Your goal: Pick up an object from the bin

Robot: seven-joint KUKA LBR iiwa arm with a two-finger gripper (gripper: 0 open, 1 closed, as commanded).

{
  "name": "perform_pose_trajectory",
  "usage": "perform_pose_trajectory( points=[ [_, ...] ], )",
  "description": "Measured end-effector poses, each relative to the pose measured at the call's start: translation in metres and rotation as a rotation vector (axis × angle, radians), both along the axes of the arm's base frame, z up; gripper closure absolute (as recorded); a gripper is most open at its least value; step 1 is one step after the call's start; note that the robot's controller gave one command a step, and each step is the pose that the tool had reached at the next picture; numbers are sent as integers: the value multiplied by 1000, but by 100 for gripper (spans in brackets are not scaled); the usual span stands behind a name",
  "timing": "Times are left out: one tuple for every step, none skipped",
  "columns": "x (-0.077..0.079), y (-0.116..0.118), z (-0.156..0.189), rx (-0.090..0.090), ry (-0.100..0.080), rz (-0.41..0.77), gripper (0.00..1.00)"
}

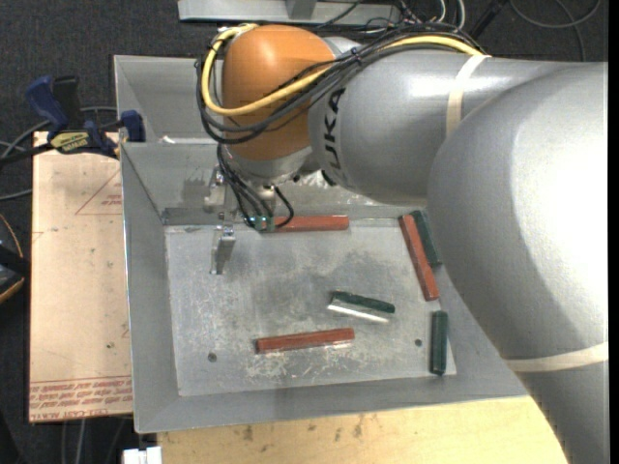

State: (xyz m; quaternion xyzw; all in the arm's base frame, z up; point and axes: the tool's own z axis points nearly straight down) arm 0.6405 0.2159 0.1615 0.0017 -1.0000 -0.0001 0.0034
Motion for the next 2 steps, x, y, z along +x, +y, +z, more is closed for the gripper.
perform_pose_trajectory(
  points=[
    [2, -1, 6, 1, -8, -2, 0],
    [-11, -48, -16, 3, -10, 59, 0]
  ],
)
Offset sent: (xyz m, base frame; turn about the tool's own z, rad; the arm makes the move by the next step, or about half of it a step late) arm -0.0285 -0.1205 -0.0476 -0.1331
